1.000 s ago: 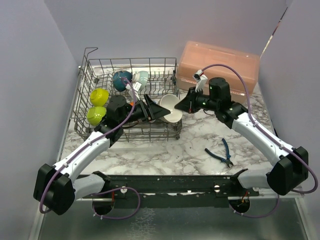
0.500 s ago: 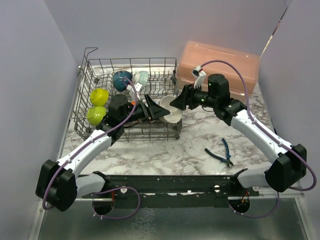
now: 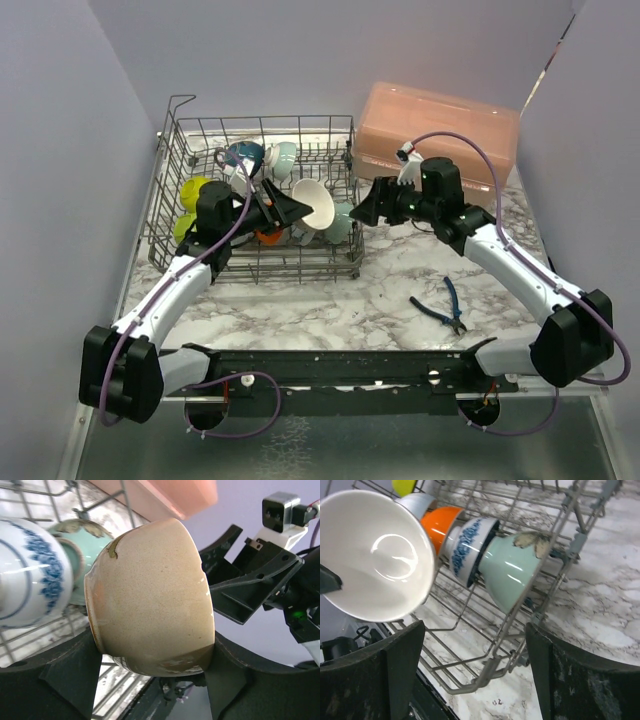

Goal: Load the bowls into the dish rack
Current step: Pick up the bowl from the center of the board, then adjust the dish rack at the center of the board.

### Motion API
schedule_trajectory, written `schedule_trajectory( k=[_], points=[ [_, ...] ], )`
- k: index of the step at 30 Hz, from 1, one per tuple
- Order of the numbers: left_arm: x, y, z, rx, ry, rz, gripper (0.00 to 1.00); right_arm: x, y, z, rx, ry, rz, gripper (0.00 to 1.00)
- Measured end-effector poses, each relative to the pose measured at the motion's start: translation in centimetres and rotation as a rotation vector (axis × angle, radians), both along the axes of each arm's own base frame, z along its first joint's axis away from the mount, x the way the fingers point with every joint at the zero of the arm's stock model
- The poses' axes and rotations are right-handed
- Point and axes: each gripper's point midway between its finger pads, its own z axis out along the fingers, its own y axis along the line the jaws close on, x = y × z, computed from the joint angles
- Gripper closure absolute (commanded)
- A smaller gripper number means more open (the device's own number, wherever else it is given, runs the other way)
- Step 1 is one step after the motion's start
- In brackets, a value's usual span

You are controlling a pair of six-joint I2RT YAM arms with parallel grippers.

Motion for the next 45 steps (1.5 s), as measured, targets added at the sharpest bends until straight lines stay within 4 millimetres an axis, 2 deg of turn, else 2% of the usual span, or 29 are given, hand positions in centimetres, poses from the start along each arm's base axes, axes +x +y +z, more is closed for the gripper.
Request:
schedule_trajectory(
  k=[5,8,13,16,20,26,31,34,38,41,45],
  points=[
    [0.9,2.1,-0.8,0.084,0.000,0.056,1.00,0.0,-1.1,-3.2,-0.038,0.097,-0.033,0.31],
    [1.2,2.8,0.1,0.131,-0.037,0.081,1.00,-0.2,-0.9,-5.2,-0.056,0.152,-0.014,0.41],
    [2.0,4.2,2.3,0.211,-0.118,0.132,1.00,-1.5,0.0,-7.8,-0.049,0.248,0.066,0.63],
    [2.4,4.6,3.2,0.250,-0.166,0.146,1.00,-2.2,0.6,-8.1,-0.021,0.278,0.114,0.73],
    [2.6,5.2,2.9,0.301,-0.181,0.158,1.00,-2.5,0.7,-7.9,-0.005,0.289,0.128,0.84],
    [2.9,6.3,1.9,0.387,-0.189,0.186,1.00,-3.7,1.5,-7.6,0.020,0.312,0.183,0.88],
    [3.9,7.4,2.8,0.458,-0.254,0.233,1.00,-5.3,2.3,-7.7,0.033,0.326,0.240,0.86],
    [4.4,8.0,3.3,0.496,-0.290,0.258,1.00,-5.6,2.5,-7.7,0.033,0.319,0.249,0.80],
    [5.4,8.6,3.7,0.548,-0.328,0.278,1.00,-5.6,2.4,-7.3,0.024,0.281,0.252,0.56],
    [6.2,8.7,3.6,0.573,-0.332,0.278,1.00,-6.5,2.4,-6.8,0.008,0.257,0.268,0.40],
    [7.6,8.4,3.1,0.593,-0.317,0.265,1.00,-6.9,2.3,-6.2,-0.006,0.224,0.264,0.24]
  ],
)
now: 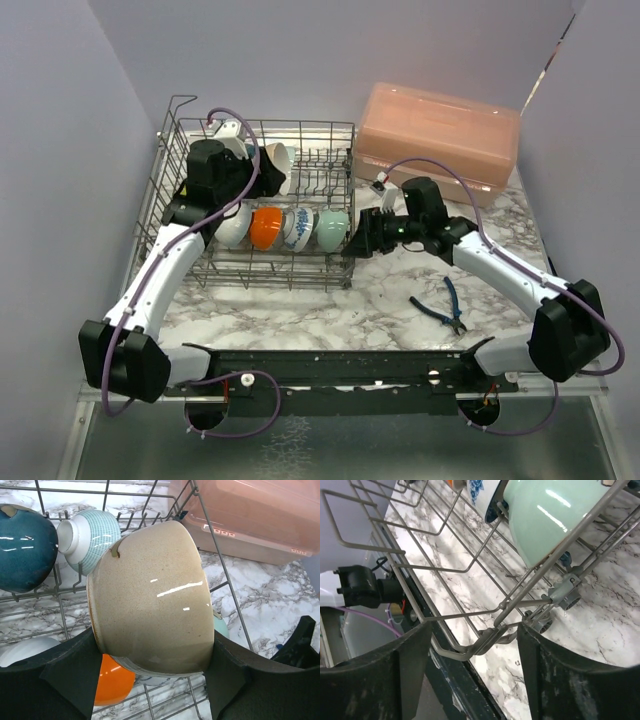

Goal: Load the bowls into the dish rack
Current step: Adjust the dish rack at the center of the board, then place the bowl in the dish rack.

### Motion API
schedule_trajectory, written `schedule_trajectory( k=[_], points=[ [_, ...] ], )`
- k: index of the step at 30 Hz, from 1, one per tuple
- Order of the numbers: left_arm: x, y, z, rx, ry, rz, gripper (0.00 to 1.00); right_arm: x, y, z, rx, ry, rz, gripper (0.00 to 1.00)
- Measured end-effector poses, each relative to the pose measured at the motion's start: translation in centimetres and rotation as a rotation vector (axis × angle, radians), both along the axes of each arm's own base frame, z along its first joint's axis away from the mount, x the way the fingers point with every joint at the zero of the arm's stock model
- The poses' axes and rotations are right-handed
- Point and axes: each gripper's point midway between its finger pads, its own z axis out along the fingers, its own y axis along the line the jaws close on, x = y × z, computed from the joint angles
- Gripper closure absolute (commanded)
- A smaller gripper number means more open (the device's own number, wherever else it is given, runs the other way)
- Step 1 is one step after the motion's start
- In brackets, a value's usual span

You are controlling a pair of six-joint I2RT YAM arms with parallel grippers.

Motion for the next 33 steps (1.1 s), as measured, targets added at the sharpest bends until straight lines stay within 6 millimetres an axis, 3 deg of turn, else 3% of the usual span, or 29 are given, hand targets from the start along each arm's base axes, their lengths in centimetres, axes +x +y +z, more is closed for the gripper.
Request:
schedule_trajectory(
  k=[11,24,33],
  points=[
    [3.2,-2.3,-0.8,0.079,0.050,-0.030,1.00,0.8,-1.4,0.4,-0.047,-0.061,-0.094,0.00],
    [7.2,-7.5,-1.5,0.390,0.069,-0.018,1.00,1.1,-3.8,1.3,-0.088,-0.152,-0.221,0.00],
    [9.6,-8.4,-2.9,0.514,0.103,0.053,1.00,1.3,-4.7,1.8,-0.097,-0.182,-0.270,0.00]
  ],
)
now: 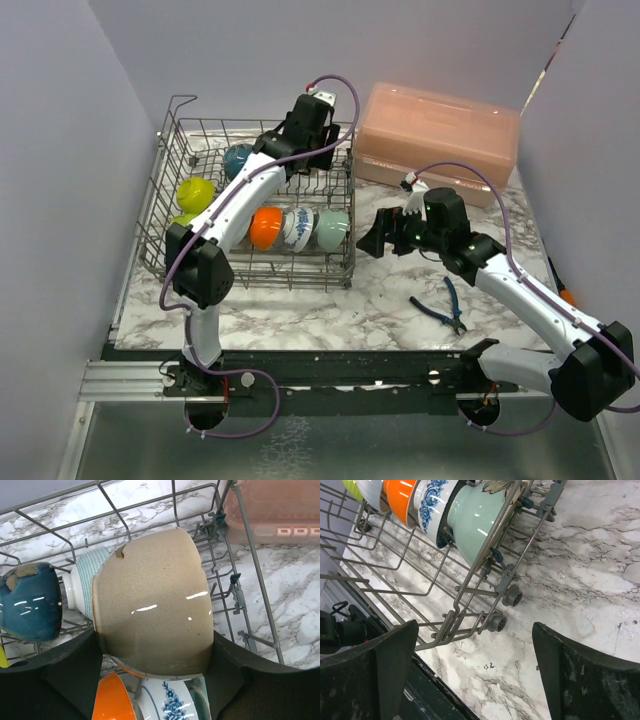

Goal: Load the bowls into the dish rack
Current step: Place the bowl in the dish rack.

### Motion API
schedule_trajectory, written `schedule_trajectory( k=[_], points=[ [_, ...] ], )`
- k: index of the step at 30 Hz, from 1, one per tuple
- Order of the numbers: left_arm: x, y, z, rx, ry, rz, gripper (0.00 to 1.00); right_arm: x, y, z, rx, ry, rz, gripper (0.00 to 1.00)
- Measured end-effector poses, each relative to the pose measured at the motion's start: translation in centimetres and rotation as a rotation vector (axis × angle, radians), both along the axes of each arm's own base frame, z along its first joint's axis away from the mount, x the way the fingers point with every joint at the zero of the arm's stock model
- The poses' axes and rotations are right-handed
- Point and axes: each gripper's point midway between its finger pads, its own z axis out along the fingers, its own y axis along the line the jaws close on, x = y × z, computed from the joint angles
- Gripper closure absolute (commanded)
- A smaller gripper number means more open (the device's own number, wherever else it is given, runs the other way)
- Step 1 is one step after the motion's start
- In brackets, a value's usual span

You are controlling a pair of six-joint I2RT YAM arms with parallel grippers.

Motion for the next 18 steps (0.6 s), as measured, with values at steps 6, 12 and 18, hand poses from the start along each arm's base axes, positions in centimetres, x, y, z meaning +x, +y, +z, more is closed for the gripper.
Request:
schedule_trajectory(
  k=[6,12,18],
  points=[
    [1.4,-0.9,-0.3,0.068,-0.004,0.045,1.00,0.1,-0.2,0.0,-0.004,-0.005,-0.010,0.00],
    [2.1,-1.3,-0.1,0.087,-0.017,0.063,1.00,0.1,-0.2,0.0,-0.005,-0.006,-0.012,0.00],
    [2.6,-1.3,-0.7,0.107,-0.011,0.080,1.00,0.1,-0.3,0.1,-0.004,-0.010,-0.013,0.00]
  ],
)
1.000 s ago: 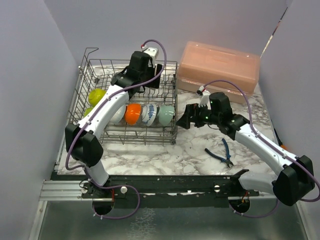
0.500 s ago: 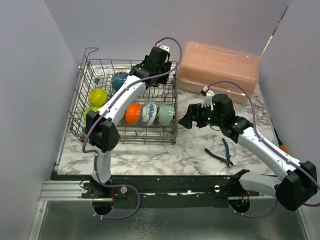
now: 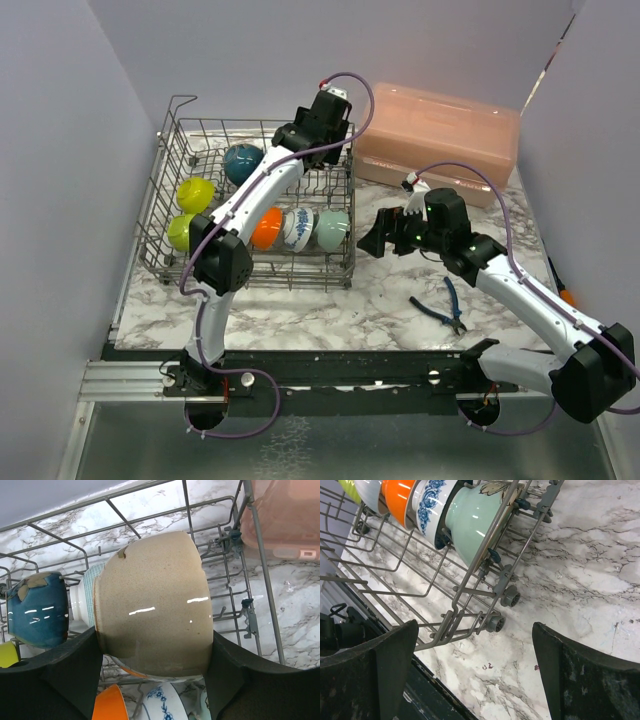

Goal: Load the bowls into the dish rack
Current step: Place the bowl in the dish rack.

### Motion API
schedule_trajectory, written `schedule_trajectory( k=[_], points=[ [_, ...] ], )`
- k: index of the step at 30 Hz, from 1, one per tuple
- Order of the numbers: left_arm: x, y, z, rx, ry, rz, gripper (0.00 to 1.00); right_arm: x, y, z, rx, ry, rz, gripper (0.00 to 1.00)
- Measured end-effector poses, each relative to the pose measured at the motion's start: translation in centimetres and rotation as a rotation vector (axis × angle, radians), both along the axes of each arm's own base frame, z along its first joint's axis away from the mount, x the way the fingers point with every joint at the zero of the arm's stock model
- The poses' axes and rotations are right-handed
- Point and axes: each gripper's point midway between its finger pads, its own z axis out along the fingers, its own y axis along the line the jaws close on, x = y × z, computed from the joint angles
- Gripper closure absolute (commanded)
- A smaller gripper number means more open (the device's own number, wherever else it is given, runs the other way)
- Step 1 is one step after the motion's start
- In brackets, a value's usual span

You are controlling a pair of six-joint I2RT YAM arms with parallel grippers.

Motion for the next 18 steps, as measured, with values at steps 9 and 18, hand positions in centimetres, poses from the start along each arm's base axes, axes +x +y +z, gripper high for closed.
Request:
schedule_trajectory(
  k=[9,18],
  points=[
    [1.0,-0.2,-3.4,0.044,0.046,0.014,1.00,-0.3,-0.3,-0.1,-0.008,0.005,-0.001,0.00],
    [1.8,-0.5,-4.5,0.056,0.038,0.030,1.00,-0.4,-0.3,-0.2,-0.013,0.005,-0.001,0.00]
  ],
)
